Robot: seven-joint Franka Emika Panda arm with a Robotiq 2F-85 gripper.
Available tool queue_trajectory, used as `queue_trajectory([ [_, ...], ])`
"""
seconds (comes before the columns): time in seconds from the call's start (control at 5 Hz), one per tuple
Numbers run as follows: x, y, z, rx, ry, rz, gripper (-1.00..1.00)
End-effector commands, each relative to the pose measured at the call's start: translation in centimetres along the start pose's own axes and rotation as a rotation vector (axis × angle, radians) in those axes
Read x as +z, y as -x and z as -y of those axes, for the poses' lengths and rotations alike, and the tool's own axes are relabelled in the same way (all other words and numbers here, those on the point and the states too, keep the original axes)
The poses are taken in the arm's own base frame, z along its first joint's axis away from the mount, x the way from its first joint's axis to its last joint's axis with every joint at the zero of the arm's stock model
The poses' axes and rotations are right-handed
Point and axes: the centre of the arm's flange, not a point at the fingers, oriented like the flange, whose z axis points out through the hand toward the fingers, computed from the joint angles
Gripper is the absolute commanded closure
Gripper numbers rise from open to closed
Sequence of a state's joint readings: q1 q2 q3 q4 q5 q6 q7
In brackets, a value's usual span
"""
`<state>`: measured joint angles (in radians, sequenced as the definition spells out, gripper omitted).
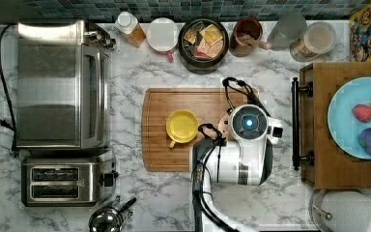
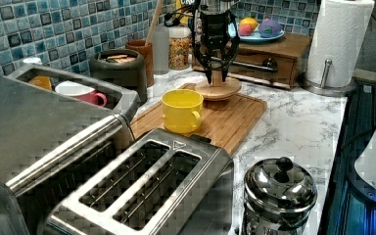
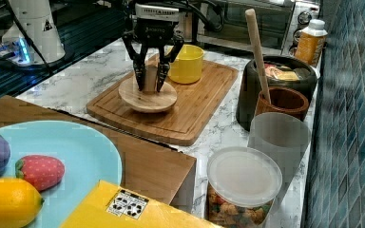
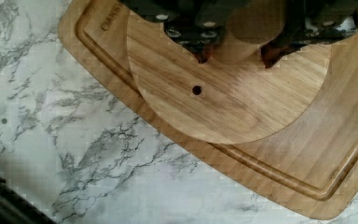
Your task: Place the lid on the board.
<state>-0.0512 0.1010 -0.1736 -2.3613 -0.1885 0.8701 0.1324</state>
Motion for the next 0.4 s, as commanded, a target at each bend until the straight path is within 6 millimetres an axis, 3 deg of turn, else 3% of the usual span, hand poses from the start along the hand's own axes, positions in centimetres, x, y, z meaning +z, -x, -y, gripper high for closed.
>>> queue_trajectory([
  [0.2,-6.27,-0.30,1.92,0.012,-0.082,-0.097,1.00],
  [0.4,-5.42,-0.09,2.47,0.003,-0.069,-0.100,1.00],
])
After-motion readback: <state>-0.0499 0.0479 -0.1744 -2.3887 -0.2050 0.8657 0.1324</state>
